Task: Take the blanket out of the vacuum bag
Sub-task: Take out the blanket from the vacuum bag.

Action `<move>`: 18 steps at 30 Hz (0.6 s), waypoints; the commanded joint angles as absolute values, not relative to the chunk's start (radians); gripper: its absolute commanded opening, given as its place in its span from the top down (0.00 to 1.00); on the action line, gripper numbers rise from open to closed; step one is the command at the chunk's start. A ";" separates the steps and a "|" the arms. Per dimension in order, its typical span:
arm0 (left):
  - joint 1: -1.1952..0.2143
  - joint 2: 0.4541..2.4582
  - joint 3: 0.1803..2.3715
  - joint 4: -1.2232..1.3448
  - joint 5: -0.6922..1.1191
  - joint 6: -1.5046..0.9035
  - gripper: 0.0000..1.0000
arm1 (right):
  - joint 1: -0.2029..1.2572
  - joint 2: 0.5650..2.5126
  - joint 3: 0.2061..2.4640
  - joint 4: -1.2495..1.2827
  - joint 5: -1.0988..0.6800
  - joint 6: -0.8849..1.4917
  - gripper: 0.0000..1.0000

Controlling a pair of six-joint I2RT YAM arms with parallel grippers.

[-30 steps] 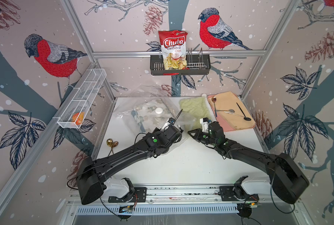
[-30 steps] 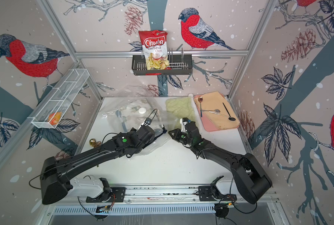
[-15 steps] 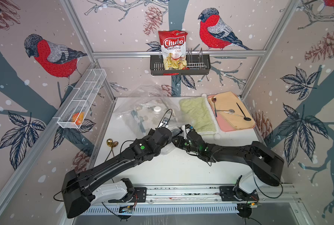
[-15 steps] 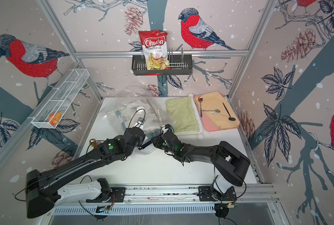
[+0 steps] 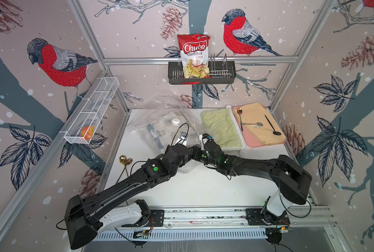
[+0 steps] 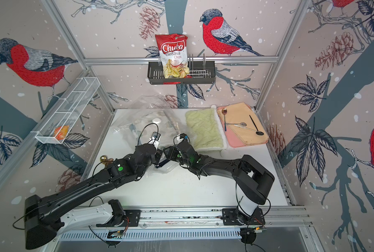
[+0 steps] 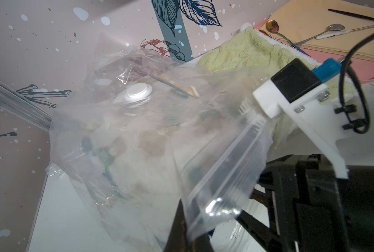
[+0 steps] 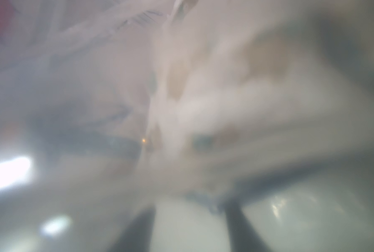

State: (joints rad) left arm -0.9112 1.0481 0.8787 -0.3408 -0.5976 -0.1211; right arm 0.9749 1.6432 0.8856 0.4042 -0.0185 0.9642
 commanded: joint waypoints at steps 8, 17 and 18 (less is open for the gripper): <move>-0.877 1.028 0.863 -0.261 -0.556 -0.100 1.00 | 0.971 1.568 0.878 0.153 0.226 0.685 1.00; -0.864 1.031 0.862 -0.253 -0.543 -0.098 1.00 | 1.004 1.594 0.866 0.248 0.060 0.699 1.00; -0.863 1.027 0.858 -0.250 -0.543 -0.100 1.00 | 1.007 1.604 0.868 0.267 0.032 0.705 0.98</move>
State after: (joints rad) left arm -0.8665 1.0340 0.8585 -0.2981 -0.5495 -0.1043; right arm 0.9997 1.5925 0.8711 0.1837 0.1253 0.6872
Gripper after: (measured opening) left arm 0.048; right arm 0.048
